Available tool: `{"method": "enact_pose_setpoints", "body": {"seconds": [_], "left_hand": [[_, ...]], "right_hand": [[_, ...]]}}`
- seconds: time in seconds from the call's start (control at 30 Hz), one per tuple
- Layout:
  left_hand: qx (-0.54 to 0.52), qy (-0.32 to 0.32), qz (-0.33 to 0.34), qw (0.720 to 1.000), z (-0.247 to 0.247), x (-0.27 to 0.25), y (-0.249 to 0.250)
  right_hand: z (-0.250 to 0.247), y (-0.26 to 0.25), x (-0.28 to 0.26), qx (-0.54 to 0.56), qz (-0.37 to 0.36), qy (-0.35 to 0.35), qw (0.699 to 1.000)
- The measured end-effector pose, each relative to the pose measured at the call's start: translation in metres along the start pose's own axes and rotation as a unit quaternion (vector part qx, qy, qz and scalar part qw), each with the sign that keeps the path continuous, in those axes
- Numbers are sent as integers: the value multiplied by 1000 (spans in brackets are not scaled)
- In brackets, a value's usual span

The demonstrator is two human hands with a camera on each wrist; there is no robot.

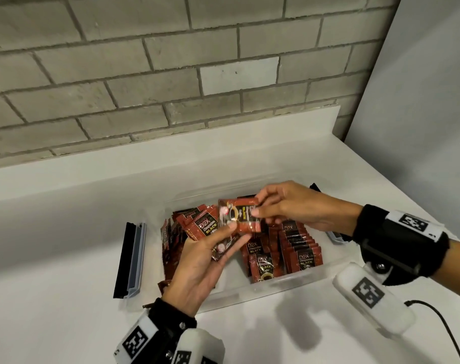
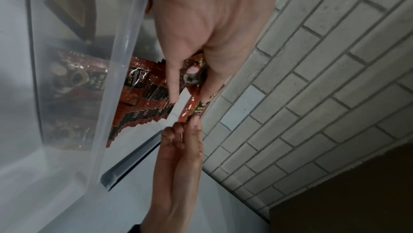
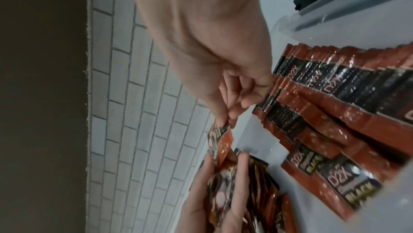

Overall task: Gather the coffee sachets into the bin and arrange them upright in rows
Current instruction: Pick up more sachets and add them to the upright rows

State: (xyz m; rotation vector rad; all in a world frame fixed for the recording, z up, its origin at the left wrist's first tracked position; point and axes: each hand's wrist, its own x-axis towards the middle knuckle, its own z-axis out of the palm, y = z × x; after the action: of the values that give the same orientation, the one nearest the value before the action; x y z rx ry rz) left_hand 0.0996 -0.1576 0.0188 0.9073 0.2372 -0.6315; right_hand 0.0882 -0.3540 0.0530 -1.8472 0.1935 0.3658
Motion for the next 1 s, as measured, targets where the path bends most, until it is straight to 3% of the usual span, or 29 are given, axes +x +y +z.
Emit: {"method": "enact_pose_setpoints", "body": {"seconds": [0.07, 0.13, 0.23, 0.3, 0.5, 0.67, 0.83, 1.0], "left_hand": [[-17, 1, 19, 1000, -1, 0, 1], [-38, 20, 41, 998, -2, 2, 1], [-61, 35, 47, 996, -4, 4, 2], [-40, 32, 53, 997, -4, 5, 1], [51, 54, 70, 995, -3, 3, -1], [111, 52, 51, 991, -5, 4, -2], [147, 10, 19, 989, -2, 1, -2], [186, -5, 19, 982, 0, 0, -4]], "right_hand": [[-11, -2, 2, -21, -9, 28, 999], [-24, -5, 0, -108, -27, 7, 994], [-25, -5, 0, -310, -50, -70, 947], [-12, -1, 3, -380, -51, -122, 916], [19, 20, 7, -403, -48, -177, 897], [0, 8, 7, -397, -52, -136, 906], [-23, -10, 3, -239, -73, -20, 968], [-16, -12, 3, -156, -63, -38, 985]]}}
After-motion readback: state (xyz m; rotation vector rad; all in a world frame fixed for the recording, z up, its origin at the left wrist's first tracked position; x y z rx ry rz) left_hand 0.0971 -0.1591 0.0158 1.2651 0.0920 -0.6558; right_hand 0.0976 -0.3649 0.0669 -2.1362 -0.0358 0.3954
